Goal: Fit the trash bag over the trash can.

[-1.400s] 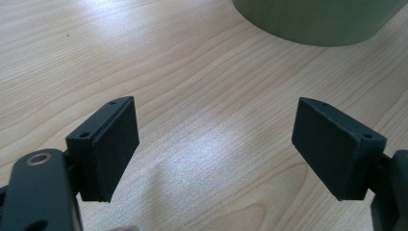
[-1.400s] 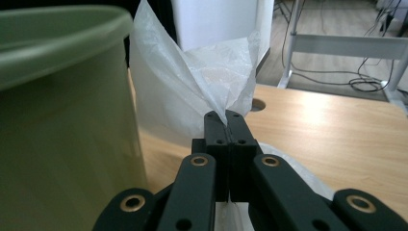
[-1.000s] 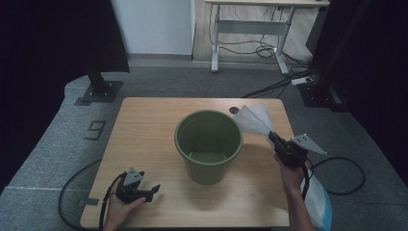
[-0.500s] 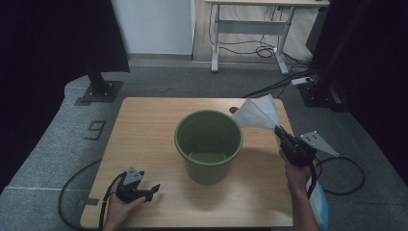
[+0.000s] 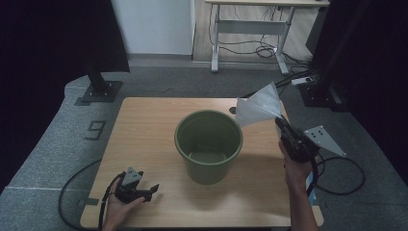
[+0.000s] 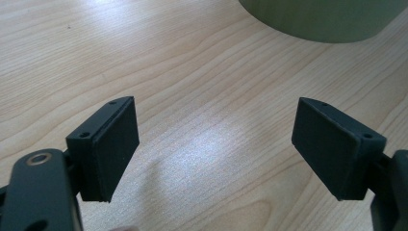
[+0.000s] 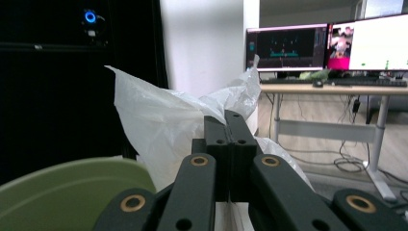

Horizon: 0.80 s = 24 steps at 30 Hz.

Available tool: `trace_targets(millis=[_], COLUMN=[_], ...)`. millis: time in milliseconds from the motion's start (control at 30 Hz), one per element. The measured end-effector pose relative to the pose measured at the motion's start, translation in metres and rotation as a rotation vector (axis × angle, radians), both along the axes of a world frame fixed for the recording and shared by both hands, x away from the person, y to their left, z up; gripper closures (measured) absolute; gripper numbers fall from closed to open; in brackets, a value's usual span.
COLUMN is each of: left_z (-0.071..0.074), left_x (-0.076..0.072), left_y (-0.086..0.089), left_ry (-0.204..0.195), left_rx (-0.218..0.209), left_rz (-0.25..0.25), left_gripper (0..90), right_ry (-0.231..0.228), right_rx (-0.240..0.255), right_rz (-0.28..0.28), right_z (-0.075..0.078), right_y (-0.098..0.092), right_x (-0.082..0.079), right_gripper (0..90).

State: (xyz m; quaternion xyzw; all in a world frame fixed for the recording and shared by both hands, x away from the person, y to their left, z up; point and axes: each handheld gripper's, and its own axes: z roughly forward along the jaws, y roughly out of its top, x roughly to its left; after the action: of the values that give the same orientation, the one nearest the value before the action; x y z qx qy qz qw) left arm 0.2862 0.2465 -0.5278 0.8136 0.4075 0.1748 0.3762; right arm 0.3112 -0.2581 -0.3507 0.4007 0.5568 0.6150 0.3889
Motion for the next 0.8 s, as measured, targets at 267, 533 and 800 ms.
trace_targets(millis=[267,533,800], left_z=[0.001,-0.001,-0.002], left_x=[0.000,0.001,0.001], left_y=[0.000,0.002,0.000], left_ry=[0.007,0.015,0.022], left_rx=[-0.017,-0.008,0.002], left_rz=[0.002,0.008,0.005], left_gripper=[16.4,16.5,16.4], right_ry=[-0.061,-0.089,-0.097], right_rx=[-0.008,-0.040,-0.101], right_rz=[0.016,0.076,0.159], right_z=[0.026,0.030,0.022], right_y=[0.005,0.021,0.042], right_x=[-0.006,-0.020,-0.036], right_gripper=[88.7,88.7,88.7])
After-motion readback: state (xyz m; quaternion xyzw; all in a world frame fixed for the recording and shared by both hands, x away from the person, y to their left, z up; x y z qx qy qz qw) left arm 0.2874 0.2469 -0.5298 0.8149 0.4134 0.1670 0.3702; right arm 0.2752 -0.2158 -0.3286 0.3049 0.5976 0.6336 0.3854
